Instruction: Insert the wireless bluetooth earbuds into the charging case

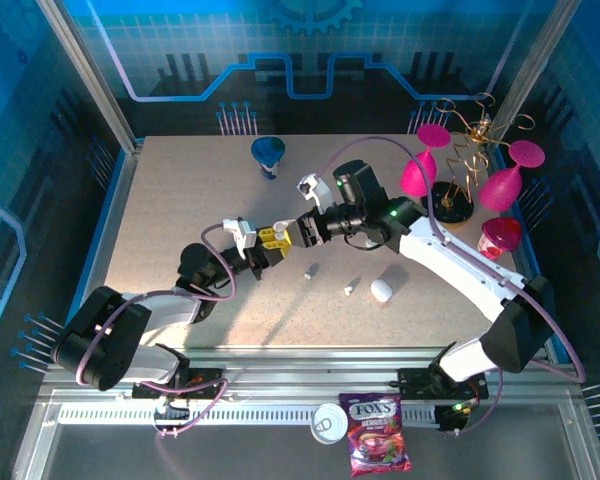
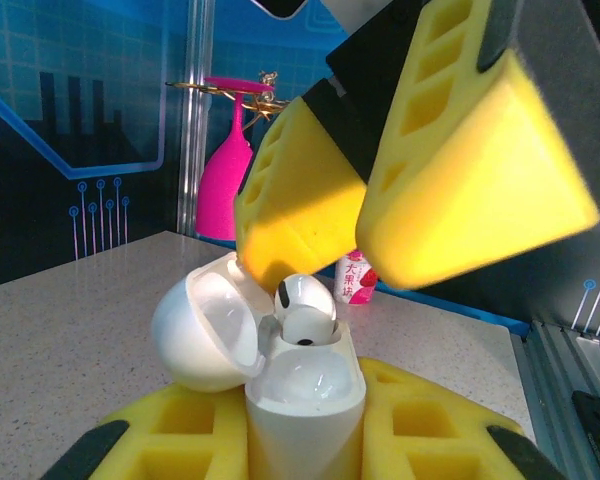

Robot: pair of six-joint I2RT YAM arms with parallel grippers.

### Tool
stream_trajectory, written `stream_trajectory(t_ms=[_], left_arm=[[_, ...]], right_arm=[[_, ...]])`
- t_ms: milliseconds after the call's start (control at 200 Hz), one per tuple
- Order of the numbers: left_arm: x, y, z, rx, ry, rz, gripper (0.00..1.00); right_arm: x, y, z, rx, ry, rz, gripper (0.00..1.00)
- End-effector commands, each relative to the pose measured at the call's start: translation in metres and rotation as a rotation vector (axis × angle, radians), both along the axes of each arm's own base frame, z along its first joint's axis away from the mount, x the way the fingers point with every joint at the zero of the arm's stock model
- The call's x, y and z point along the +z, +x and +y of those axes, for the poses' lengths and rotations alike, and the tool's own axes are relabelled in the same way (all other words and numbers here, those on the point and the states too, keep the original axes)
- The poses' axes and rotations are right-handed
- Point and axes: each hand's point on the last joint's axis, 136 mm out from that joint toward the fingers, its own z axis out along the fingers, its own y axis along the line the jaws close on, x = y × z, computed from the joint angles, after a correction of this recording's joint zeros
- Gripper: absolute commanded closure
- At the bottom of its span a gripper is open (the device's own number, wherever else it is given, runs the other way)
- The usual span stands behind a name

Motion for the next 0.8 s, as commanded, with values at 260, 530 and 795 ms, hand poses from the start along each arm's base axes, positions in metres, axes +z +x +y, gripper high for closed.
stream_trajectory(t_ms=[260,530,795], left_arm=[[0.01,0.005,0.002,0.034,0.015,-0.098,1.0],[0.01,0.005,-0.001,0.016,0.008,-0.101,1.0],[0.015,0.002,0.001,0.022,0.004,-0.117,1.0]], right_arm=[[0.007,0.004,-0.012,-0.15,-0.111,0.016,0.66],[-0.011,-0.001,0.0,-0.116,-0.141,0.105,0.82],[-0.029,-0.003,0.002,-0.086,-0.187,0.145,0.84]])
